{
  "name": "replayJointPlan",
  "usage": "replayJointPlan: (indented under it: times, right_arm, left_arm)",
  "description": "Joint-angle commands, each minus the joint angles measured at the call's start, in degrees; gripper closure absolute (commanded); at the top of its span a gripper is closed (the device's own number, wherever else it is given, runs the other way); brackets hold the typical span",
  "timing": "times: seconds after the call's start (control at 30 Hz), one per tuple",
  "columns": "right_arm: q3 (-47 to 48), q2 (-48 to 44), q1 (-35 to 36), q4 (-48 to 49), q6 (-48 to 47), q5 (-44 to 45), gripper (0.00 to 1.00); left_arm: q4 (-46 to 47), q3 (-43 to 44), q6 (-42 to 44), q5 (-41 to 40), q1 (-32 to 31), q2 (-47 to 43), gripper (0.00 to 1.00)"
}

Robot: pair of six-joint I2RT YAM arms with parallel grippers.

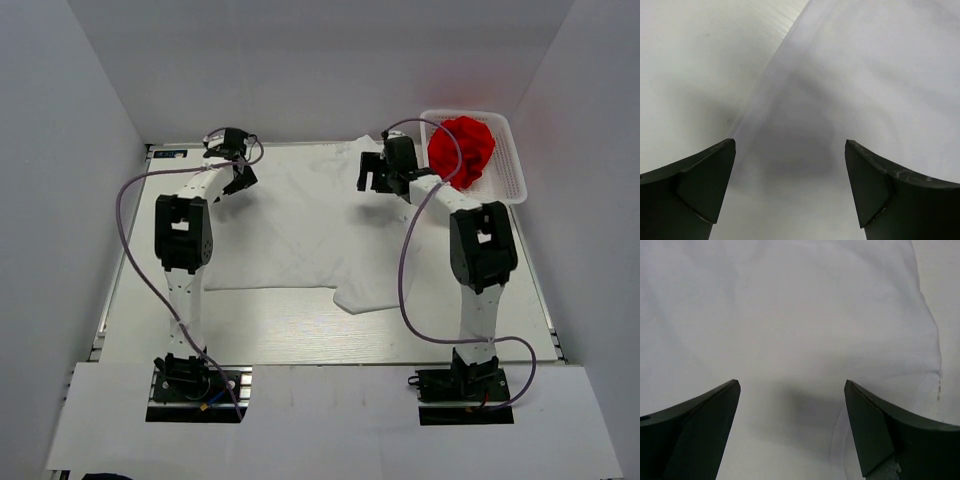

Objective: Fold and stack the t-shirts
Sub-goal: Flatten out the tshirt, then grap the side of the flattened tshirt closest away from the robot with both arms

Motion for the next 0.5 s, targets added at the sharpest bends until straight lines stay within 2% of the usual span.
replayJointPlan:
  times: [0.0, 0.07, 0.2, 0.27, 0.33, 0.47]
  right_arm:
    - [-10.66, -14.30, 1.34, 4.47, -2.17, -5.70, 0.10]
    - [-14.54, -17.06, 2.22, 5.52, -1.99, -5.73, 0.10]
    - [-26.24, -26.55, 3.46, 5.98, 0.38, -4.86, 0.10]
    - [-31.07, -30.16, 3.63, 6.41, 4.07, -4.50, 0.10]
    - [-35.31, -33.51, 3.63, 8.24, 5.21, -5.02, 0.10]
    - [-40.15, -38.26, 3.90, 7.21, 5.31, -4.67, 0.10]
  left_arm:
    - [-4.70, -11.94, -3.72, -1.41, -0.52, -19.63, 0.00]
    - [-5.70, -15.40, -6.90, -1.42, -0.52, -25.57, 0.00]
    - [-7.02, -37.86, -14.83, 2.43, -1.22, -40.51, 0.00]
    - [-8.41, -44.40, -18.33, 4.03, -0.61, -45.70, 0.00]
    - [-10.52, -52.67, -21.86, 2.28, -0.61, -52.37, 0.00]
    - [-7.46, -63.84, -23.37, 4.73, -0.61, -58.12, 0.00]
